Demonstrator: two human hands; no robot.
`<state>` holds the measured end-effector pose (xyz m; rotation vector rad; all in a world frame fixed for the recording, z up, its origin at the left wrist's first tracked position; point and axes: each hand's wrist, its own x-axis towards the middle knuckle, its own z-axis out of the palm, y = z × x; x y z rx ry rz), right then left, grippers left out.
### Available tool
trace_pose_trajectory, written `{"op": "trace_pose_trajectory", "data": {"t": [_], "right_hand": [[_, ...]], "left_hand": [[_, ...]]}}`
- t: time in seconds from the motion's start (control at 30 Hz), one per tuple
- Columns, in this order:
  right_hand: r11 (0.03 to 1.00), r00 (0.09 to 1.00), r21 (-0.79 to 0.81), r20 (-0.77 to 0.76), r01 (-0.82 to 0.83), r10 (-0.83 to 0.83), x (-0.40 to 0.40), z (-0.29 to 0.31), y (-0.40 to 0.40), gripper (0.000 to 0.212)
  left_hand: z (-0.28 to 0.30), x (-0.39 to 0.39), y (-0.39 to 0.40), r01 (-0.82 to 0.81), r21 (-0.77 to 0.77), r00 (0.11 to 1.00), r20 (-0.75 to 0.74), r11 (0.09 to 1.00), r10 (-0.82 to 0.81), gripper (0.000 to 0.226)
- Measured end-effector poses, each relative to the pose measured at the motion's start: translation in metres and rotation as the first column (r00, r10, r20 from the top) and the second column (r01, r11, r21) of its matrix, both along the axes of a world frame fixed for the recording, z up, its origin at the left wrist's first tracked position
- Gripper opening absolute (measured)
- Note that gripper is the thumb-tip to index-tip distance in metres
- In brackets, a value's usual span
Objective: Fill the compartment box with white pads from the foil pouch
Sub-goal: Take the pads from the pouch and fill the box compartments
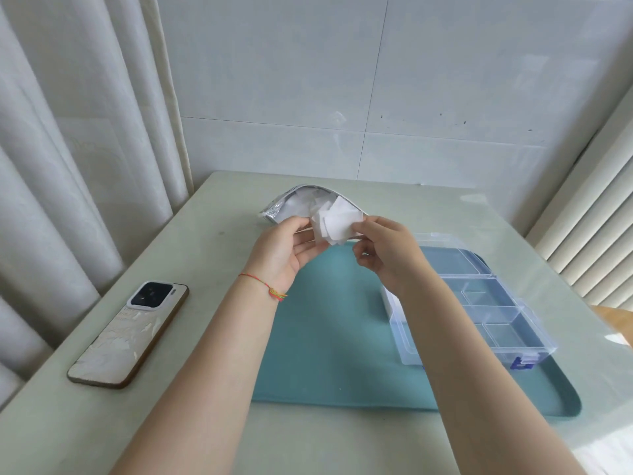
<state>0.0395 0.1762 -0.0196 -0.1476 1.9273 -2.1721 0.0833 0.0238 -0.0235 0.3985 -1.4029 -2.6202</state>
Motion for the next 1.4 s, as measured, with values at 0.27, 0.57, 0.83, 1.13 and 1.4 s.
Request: {"op": "trace_pose_trajectory", "data": {"t": [0.27,0.57,0.83,1.13,1.4], "right_hand": [[0.998,1.0,0.058,-0.005,0.022,-0.021,0.004,-0.006,-0.005,0.005],[0.995,0.998,0.097,-0.06,-0.013,0.018,0.008,-0.003,-0.007,0.013],[0.998,0.997,0.065,-0.078,-0.008,0.013,0.008,-0.002,-0.005,0.013],[0.998,0.991,-0.011,-0.119,0.066,-0.067,0.002,-0.004,0.002,0.005],[0.98,0.98,-0.089,-0.075,0.179,-0.185,-0.003,0.006,0.013,0.005]], "left_hand": [[0.0,-0.001,0.009,-0.006,0.095,0.999,-0.046,0.995,0.01,0.012],[-0.001,-0.001,0.007,-0.017,0.119,0.999,-0.031,0.993,0.021,0.013],[-0.004,-0.004,0.005,-0.044,0.155,0.999,0.0,0.987,0.045,0.012],[-0.002,-0.001,0.002,0.018,0.212,1.0,-0.001,0.977,-0.018,0.018],[-0.007,-0.005,-0.005,-0.086,0.016,0.993,0.087,0.996,0.084,0.009]]}}
